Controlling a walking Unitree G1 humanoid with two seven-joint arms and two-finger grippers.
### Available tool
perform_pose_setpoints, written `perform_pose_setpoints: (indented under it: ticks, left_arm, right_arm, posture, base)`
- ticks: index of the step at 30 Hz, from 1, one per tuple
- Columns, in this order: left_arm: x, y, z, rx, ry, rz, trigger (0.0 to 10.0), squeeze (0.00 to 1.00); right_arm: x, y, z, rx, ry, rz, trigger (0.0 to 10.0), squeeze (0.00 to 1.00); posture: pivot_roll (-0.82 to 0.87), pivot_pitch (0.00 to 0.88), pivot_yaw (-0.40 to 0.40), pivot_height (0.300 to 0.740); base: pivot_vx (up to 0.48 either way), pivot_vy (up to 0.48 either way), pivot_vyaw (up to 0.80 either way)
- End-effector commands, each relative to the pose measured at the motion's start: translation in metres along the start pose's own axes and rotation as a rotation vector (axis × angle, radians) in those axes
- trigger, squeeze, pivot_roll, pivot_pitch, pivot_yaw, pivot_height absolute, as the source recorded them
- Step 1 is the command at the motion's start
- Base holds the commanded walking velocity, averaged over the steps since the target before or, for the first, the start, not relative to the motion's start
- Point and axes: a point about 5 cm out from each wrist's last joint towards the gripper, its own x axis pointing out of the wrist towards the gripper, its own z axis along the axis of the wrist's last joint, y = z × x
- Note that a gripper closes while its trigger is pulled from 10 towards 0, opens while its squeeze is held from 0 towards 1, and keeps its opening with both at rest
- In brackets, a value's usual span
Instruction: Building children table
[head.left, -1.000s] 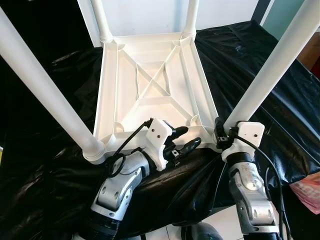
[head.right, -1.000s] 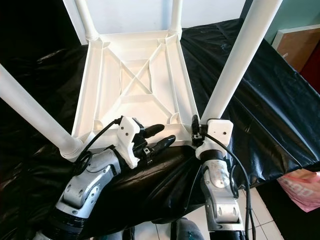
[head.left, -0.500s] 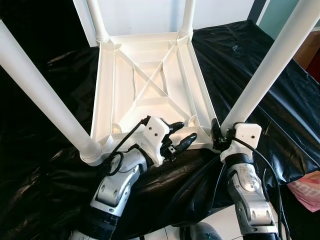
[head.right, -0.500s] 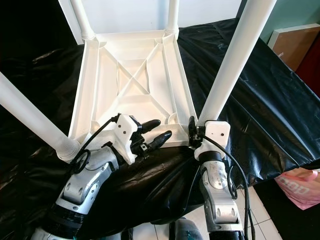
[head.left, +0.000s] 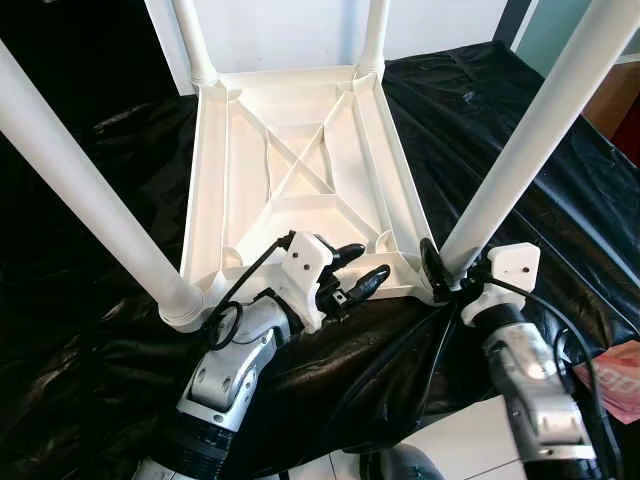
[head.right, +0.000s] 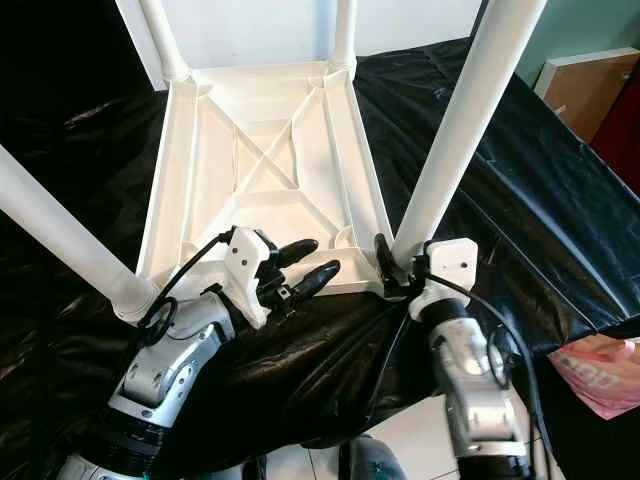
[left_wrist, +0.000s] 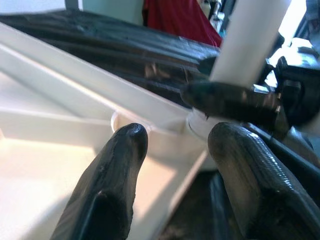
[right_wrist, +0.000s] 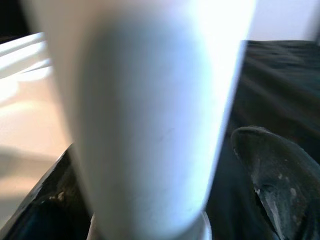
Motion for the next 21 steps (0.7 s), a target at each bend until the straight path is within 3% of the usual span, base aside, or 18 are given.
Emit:
perform_pose_setpoints:
  ticks: [1, 9, 10, 11, 12, 13, 14, 21]
  left_arm:
    - [-0.001, -0.008, -0.002, 0.008, 0.006, -0.124, 10.0, 0.00]
    - [0.001, -0.010, -0.004, 0.013, 0.019, -0.142, 10.0, 0.00]
    - [0.001, -0.010, -0.004, 0.013, 0.020, -0.142, 10.0, 0.00]
    - [0.001, -0.010, -0.005, 0.013, 0.021, -0.142, 10.0, 0.00]
    - [0.001, -0.010, -0.005, 0.013, 0.021, -0.142, 10.0, 0.00]
    - [0.002, -0.010, -0.005, 0.016, 0.022, -0.140, 10.0, 0.00]
    - [0.002, -0.010, -0.005, 0.019, 0.023, -0.140, 10.0, 0.00]
    - [0.004, -0.008, -0.004, 0.033, 0.019, -0.139, 10.0, 0.00]
  right_arm:
    - [0.001, 0.004, -0.005, 0.021, 0.009, 0.091, 10.0, 0.00]
    - [0.012, 0.001, -0.004, -0.039, 0.016, 0.207, 10.0, 0.00]
    - [0.014, 0.001, -0.005, -0.042, 0.018, 0.218, 9.1, 0.00]
    - [0.015, 0.000, -0.006, -0.054, 0.024, 0.230, 6.7, 0.00]
    - [0.015, 0.000, -0.006, -0.054, 0.024, 0.230, 6.7, 0.00]
    - [0.016, 0.000, -0.007, -0.063, 0.025, 0.234, 3.0, 0.00]
    - [0.017, -0.002, -0.008, -0.074, 0.023, 0.243, 0.0, 0.00]
    - [0.017, -0.005, -0.009, -0.076, 0.023, 0.245, 0.0, 0.00]
  posture:
    - [-0.03, 0.115, -0.008, 0.740]
    - [-0.03, 0.104, -0.014, 0.740]
    - [-0.03, 0.102, -0.015, 0.740]
    - [-0.03, 0.101, -0.015, 0.740]
    - [-0.03, 0.101, -0.015, 0.740]
    - [-0.03, 0.092, -0.018, 0.740]
    - [-0.03, 0.086, -0.020, 0.740]
    - [-0.01, 0.055, -0.024, 0.740]
  base:
    - [0.000, 0.000, 0.00]
    - [0.000, 0.000, 0.00]
    - [0.000, 0.000, 0.00]
    - [0.000, 0.000, 0.00]
    - [0.000, 0.000, 0.00]
    - [0.000, 0.000, 0.00]
    - [0.000, 0.000, 0.00]
    - [0.000, 0.000, 0.00]
